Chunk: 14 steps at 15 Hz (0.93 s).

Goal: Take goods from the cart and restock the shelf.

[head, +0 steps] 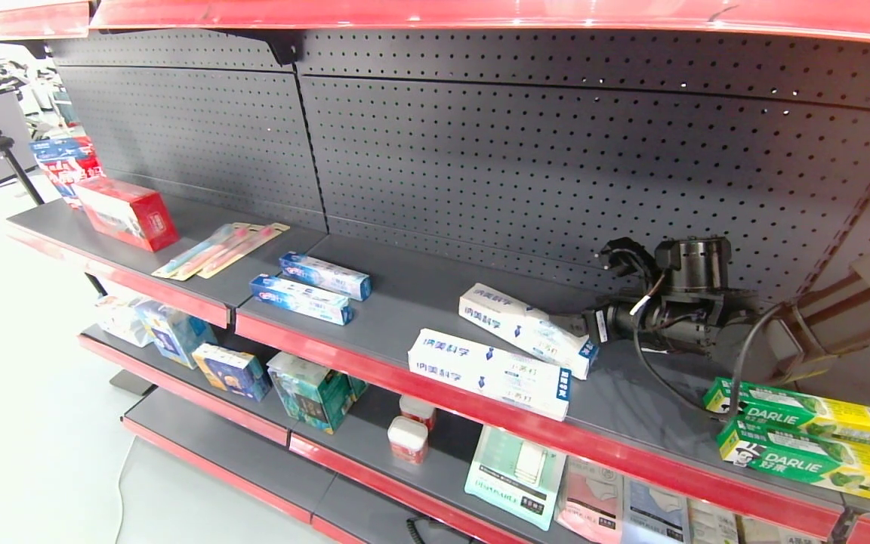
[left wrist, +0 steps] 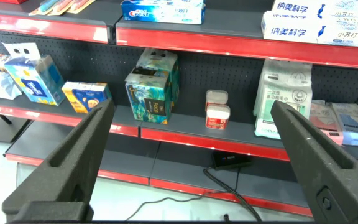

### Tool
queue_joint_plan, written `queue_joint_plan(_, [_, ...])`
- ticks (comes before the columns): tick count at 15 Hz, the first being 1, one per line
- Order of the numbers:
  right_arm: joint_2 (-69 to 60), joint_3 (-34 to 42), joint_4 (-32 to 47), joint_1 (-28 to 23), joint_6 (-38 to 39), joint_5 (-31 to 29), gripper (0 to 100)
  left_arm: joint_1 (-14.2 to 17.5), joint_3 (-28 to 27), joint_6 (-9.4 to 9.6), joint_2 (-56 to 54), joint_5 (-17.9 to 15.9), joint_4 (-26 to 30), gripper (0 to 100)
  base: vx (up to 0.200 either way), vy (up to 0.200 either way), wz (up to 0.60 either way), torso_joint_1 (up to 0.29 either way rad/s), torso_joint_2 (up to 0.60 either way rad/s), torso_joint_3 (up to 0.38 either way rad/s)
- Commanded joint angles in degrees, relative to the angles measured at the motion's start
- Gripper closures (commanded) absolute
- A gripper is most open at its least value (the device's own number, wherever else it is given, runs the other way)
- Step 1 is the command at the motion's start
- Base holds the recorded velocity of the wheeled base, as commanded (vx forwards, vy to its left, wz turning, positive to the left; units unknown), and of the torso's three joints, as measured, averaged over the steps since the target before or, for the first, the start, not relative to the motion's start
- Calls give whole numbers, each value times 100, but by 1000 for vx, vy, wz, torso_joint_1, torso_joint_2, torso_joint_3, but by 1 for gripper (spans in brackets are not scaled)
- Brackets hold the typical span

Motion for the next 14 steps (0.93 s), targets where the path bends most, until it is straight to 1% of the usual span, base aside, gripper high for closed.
queue_joint_plan(1, [12, -3, -3, 7, -6, 3, 0, 0, 0, 2, 9, 3, -9, 0, 0, 0, 0, 0, 0, 0])
queue_joint_plan(8, [117, 58, -82, 24, -6, 3, 0, 0, 0, 2, 9, 3, 0, 0, 0, 0, 0, 0, 0, 0])
queue_joint_plan(10, [196, 85, -249, 42, -6, -85, 0, 0, 0, 2, 9, 3, 0, 0, 0, 0, 0, 0, 0, 0])
queue_joint_plan(14, [196, 85, -249, 77, 3, -164, 0, 0, 0, 2, 9, 3, 0, 0, 0, 0, 0, 0, 0, 0])
